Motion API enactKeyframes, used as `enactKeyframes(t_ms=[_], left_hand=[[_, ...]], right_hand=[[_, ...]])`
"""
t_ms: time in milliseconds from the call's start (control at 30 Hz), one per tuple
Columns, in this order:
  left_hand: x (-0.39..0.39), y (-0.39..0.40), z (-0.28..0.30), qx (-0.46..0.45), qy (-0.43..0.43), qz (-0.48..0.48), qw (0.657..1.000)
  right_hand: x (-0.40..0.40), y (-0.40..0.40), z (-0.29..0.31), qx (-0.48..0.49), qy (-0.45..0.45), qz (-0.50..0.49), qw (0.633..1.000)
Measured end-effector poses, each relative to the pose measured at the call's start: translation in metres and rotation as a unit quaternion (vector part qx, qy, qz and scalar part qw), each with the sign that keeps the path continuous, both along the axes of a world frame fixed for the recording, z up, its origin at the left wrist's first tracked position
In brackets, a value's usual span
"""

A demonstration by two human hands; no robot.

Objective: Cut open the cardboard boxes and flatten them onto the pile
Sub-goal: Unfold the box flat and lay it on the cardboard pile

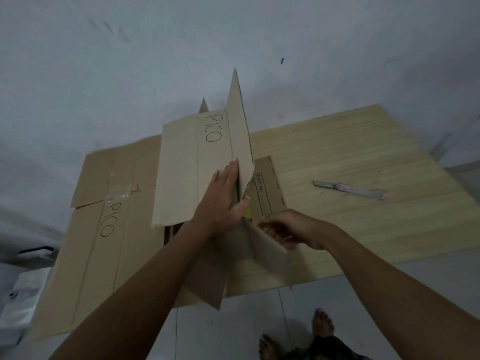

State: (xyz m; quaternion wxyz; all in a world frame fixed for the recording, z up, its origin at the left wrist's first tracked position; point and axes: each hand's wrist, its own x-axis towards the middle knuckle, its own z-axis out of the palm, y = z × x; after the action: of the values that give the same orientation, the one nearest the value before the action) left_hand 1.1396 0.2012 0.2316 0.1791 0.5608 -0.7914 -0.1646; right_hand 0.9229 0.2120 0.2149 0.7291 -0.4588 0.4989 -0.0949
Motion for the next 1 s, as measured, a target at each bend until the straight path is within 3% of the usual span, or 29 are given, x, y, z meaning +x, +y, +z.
enactKeyframes(t_ms=[100, 167, 367, 467, 667, 800, 900, 1000], left_hand=[[-0.001, 0.002, -0.005, 0.004, 0.016, -0.017, 1.000], [0.000, 0.005, -0.005, 0.008, 0.035, -0.015, 0.999], [-0.001, 0.010, -0.002, -0.017, 0.067, -0.019, 0.997], [-0.001, 0.011, -0.003, -0.009, 0.081, -0.008, 0.997], [-0.003, 0.013, -0.004, -0.021, 0.073, 0.017, 0.997], [-0.003, 0.012, -0.008, -0.024, 0.056, 0.038, 0.997], [-0.002, 0.010, -0.009, -0.031, 0.034, 0.037, 0.998], [-0.004, 0.007, -0.008, -0.028, 0.021, 0.035, 0.999]], right_hand=[[0.014, 0.000, 0.004, 0.033, 0.011, 0.083, 0.996], [0.021, -0.007, 0.008, 0.021, 0.013, 0.073, 0.997], [0.038, -0.079, 0.015, -0.047, -0.038, -0.157, 0.986], [0.042, -0.118, 0.023, -0.043, -0.086, -0.211, 0.973], [0.055, -0.199, 0.012, -0.108, -0.066, -0.311, 0.942], [0.064, -0.232, -0.009, -0.120, -0.031, -0.293, 0.948], [0.070, -0.260, -0.032, -0.073, -0.039, -0.228, 0.970], [0.071, -0.254, -0.014, -0.065, -0.136, -0.184, 0.971]])
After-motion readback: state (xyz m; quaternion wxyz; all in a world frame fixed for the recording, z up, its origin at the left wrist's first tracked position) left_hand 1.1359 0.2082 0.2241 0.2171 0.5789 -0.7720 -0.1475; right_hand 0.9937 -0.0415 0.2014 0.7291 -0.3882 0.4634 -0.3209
